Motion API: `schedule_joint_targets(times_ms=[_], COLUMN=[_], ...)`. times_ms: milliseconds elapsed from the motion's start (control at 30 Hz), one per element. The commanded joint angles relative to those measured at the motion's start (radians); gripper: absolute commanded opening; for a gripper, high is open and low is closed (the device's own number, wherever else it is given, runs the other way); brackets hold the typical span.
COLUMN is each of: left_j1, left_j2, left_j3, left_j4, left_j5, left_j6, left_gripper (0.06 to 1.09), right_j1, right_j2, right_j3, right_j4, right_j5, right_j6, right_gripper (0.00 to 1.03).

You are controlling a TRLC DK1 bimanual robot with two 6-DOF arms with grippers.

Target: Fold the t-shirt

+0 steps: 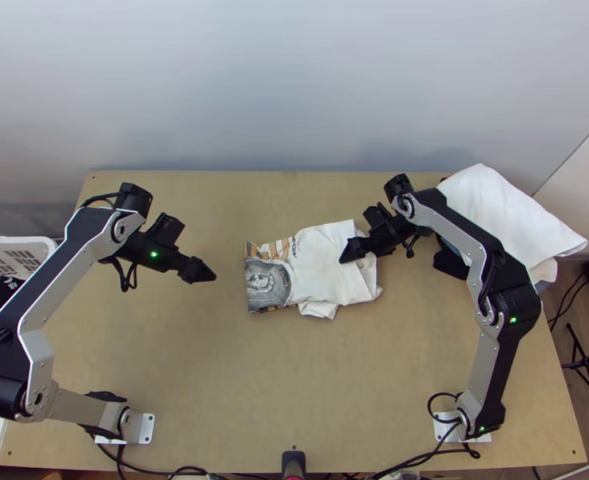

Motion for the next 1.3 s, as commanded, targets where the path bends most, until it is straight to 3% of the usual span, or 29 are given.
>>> schedule_joint_targets(times_ms=[0, 200, 467, 567, 733, 833, 1267], left_j1=[0.017, 0.026, 0.055, 0.064, 0.069, 0.069, 0.087], left_j2=[-0.026, -0.048, -0.085, -0.097, -0.106, -0.103, -0.100], left_j3=[-0.044, -0.067, -0.120, -0.142, -0.154, -0.152, -0.157], left_j4=[0.008, 0.008, 0.011, 0.016, 0.024, 0.030, 0.038], left_j5=[0.001, 0.000, -0.002, -0.002, -0.002, -0.002, -0.002], left_j6=[0.003, 0.003, 0.003, 0.003, 0.003, 0.000, 0.001], left_gripper=[1.05, 1.05, 1.05, 1.05, 1.05, 1.05, 1.05], right_j1=[0.007, 0.021, 0.067, 0.095, 0.109, 0.116, 0.106], right_j2=[0.028, 0.055, 0.099, 0.110, 0.085, 0.064, -0.188], right_j3=[0.001, -0.007, -0.019, -0.025, -0.047, -0.060, 0.021], right_j4=[0.015, 0.025, 0.102, 0.131, 0.205, 0.219, 0.111], right_j5=[-0.048, -0.146, -0.145, -0.142, -0.142, -0.142, -0.175], right_j6=[0.016, 0.017, 0.040, 0.048, 0.051, 0.049, 0.080], right_gripper=[0.97, 0.96, 0.92, 0.85, 0.39, 0.04, 0.03])
